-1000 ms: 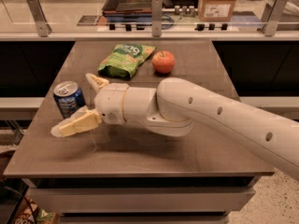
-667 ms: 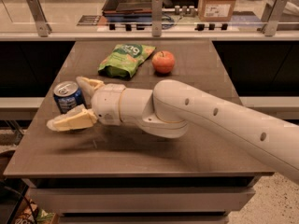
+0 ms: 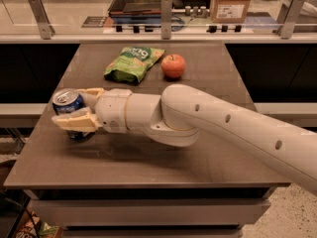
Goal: Knock pepsi can over
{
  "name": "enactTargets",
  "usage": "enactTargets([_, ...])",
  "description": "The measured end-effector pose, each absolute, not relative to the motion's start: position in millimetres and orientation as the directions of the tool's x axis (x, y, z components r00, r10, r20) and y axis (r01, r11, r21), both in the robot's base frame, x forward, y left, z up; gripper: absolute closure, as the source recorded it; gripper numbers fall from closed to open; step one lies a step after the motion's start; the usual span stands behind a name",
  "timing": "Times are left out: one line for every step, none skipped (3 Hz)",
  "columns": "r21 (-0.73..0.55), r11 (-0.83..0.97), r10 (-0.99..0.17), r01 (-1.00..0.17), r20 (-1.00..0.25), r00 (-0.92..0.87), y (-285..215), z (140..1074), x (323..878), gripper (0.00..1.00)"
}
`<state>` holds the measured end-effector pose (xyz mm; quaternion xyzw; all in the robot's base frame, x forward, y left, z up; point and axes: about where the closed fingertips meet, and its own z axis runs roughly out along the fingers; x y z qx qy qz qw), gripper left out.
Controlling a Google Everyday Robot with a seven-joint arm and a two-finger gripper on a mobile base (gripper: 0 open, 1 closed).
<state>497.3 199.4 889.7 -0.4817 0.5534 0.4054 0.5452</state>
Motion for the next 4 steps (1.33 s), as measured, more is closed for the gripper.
enactTargets([-0.078, 0.204, -0.091, -0.976, -0.994, 0.060, 201.1, 890.4, 496.1, 0.87])
enactTargets([-0.079, 0.201, -0.091, -0.976, -0.994, 0.062, 202.7, 891.1, 494.9, 1.00])
enactTargets([-0.079, 0.201, -0.091, -0.976, -0.994, 0.062, 202.8, 891.2, 494.9, 1.00])
enactTargets([-0.082, 0.211, -0.130, -0.974, -0.990, 0.056, 195.0, 898.1, 502.4, 1.00])
